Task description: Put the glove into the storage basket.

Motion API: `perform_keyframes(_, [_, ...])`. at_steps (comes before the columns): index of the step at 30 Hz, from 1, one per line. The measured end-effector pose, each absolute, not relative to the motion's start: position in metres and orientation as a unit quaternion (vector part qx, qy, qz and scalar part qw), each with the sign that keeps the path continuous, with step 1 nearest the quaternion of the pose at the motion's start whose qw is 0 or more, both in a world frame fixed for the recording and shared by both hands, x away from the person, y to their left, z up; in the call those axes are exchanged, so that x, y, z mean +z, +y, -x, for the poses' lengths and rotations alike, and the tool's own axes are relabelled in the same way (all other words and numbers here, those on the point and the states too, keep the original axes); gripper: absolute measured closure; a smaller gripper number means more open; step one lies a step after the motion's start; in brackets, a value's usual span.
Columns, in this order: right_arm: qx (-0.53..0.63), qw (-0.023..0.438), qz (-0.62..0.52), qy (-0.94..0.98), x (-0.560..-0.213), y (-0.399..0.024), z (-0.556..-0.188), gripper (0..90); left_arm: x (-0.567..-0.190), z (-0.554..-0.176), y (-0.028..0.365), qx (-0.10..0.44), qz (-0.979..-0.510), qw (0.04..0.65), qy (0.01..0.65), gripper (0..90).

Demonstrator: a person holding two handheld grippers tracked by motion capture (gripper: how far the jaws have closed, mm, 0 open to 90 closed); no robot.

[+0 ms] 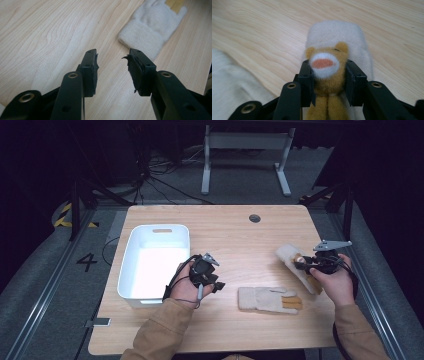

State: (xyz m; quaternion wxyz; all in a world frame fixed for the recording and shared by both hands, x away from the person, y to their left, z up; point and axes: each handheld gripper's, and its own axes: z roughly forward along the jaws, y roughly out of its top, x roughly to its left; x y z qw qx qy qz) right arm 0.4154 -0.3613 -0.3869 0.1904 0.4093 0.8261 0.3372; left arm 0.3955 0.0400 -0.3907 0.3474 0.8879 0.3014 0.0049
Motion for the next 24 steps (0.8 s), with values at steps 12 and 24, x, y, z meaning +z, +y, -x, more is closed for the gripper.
perform_keyframes(12, [0.337,0.157,-0.348,0.861,-0.374,-0.339,-0.396,63.2,-0.388,-0.395,0.033,0.003,-0.891,0.349,0.291,59.9])
perform_keyframes(24, [0.338,0.120,-0.266,0.895,-0.380,-0.314,-0.383,62.5,-0.389,-0.393,0.025,-0.006,-0.896,0.346,0.278,61.5])
